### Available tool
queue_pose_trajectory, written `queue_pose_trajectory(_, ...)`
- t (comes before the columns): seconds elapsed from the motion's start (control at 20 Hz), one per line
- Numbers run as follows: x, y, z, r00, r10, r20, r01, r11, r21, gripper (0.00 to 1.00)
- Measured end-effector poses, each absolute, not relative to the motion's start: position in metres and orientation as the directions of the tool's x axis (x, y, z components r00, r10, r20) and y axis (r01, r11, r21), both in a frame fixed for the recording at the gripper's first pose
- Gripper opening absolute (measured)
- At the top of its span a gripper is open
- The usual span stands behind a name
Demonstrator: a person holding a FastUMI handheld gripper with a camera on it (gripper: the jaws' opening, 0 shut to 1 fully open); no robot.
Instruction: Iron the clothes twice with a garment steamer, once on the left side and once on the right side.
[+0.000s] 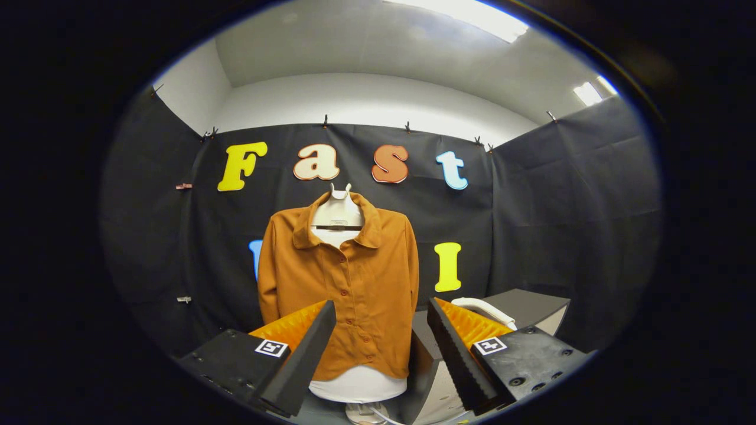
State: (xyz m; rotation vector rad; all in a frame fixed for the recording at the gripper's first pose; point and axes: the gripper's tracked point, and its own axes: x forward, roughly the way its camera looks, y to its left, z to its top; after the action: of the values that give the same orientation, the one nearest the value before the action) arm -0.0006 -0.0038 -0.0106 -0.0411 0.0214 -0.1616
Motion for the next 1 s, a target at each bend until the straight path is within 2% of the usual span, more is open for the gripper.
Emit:
queue_pose_trajectory(0.55, 0.039, -0.081, -0.028, 0.961, -0.273, -0.043, 0.270, 0.961, -0.051, 0.98)
queue_pose_trajectory(1.0, 0.130, -0.201, -0.038, 0.966, -0.253, -0.053, 0.250, 0.967, -0.052, 0.98)
